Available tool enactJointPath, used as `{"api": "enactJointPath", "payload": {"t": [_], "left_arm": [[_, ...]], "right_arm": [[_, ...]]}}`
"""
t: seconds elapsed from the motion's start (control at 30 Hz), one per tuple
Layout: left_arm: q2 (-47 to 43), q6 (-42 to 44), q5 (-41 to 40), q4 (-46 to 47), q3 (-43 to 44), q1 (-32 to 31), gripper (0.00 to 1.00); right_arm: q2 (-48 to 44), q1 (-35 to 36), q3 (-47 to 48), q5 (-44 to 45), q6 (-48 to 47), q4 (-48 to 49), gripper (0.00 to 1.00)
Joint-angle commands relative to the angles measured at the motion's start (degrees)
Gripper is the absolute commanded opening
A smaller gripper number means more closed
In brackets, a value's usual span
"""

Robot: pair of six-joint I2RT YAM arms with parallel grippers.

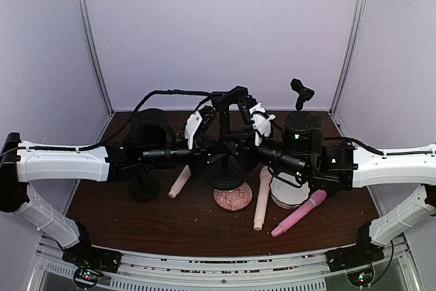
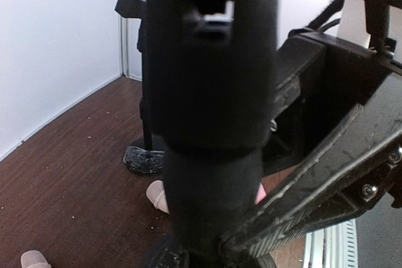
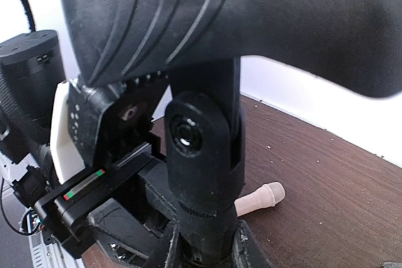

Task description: Attach the microphones to the stand

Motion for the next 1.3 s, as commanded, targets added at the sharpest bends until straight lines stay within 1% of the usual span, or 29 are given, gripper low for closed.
{"api": "enactJointPath", "payload": {"t": [0.0, 0.03, 0.07, 0.17, 0.23, 0.33, 0.4, 0.47, 0.63, 0.73, 0.83, 0.93, 1.03, 1.17, 1.27], "left_arm": [[-3.64, 0.24, -12.58, 7.58, -2.79, 0.46, 0.15], [-4.73, 0.63, -12.85, 8.04, -4.10, 0.46, 0.30], [-6.52, 1.04, -13.43, 8.15, -5.29, 0.46, 0.38], [-11.84, 2.95, -14.52, 4.95, -8.10, 0.46, 0.54], [-15.62, 4.60, -13.27, 0.08, -9.04, 0.46, 0.61], [-21.75, 6.78, -11.45, -9.08, -9.69, 0.46, 0.69], [-26.21, 7.28, -12.38, -14.31, -10.51, 0.46, 0.72], [-30.97, 7.64, -13.69, -18.03, -11.78, 0.51, 0.79], [-39.91, 8.70, -20.58, -26.07, -13.22, 0.71, 0.81], [-43.52, 9.30, -23.10, -29.64, -13.51, 0.80, 0.84], [-46.13, 11.02, -24.22, -35.05, -11.46, 0.81, 0.87], [-47.55, 12.25, -24.73, -40.10, -9.19, 0.81, 0.90], [-47.51, 12.72, -24.59, -42.77, -7.60, 0.81, 0.91], [-46.45, 12.11, -23.74, -42.65, -6.87, 0.77, 0.92], [-45.76, 11.69, -21.15, -41.84, -6.94, 0.81, 0.92]], "right_arm": [[0.67, 0.64, 2.17, 8.38, -1.67, 1.87, 0.05], [0.59, 0.64, 1.46, 7.47, -2.62, 3.29, 0.05], [0.43, 0.63, 0.68, 6.69, -3.09, 4.69, 0.04], [0.77, 0.53, -2.08, 4.82, -4.17, 9.91, 0.04], [2.23, 0.56, -3.45, 2.97, -4.18, 12.72, 0.03], [5.09, 0.83, -4.59, -1.24, -3.60, 16.83, 0.04], [7.17, 1.23, -5.46, -3.75, -3.30, 20.48, 0.04], [9.42, 1.74, -5.71, -6.43, -2.57, 23.56, 0.04], [15.11, 4.47, -2.73, -11.35, -3.64, 26.15, 0.03], [18.93, 4.94, -1.45, -13.93, -3.95, 28.01, 0.04], [21.94, 4.96, -0.33, -15.19, -4.96, 29.68, 0.04], [25.07, 5.07, 0.68, -14.82, -5.03, 31.93, 0.04], [27.80, 5.16, 1.53, -13.63, -4.71, 33.76, 0.04], [30.26, 5.28, 0.90, -9.89, -5.74, 36.77, 0.07], [31.98, 5.27, -0.33, -6.48, -5.85, 40.63, 0.08]]}}
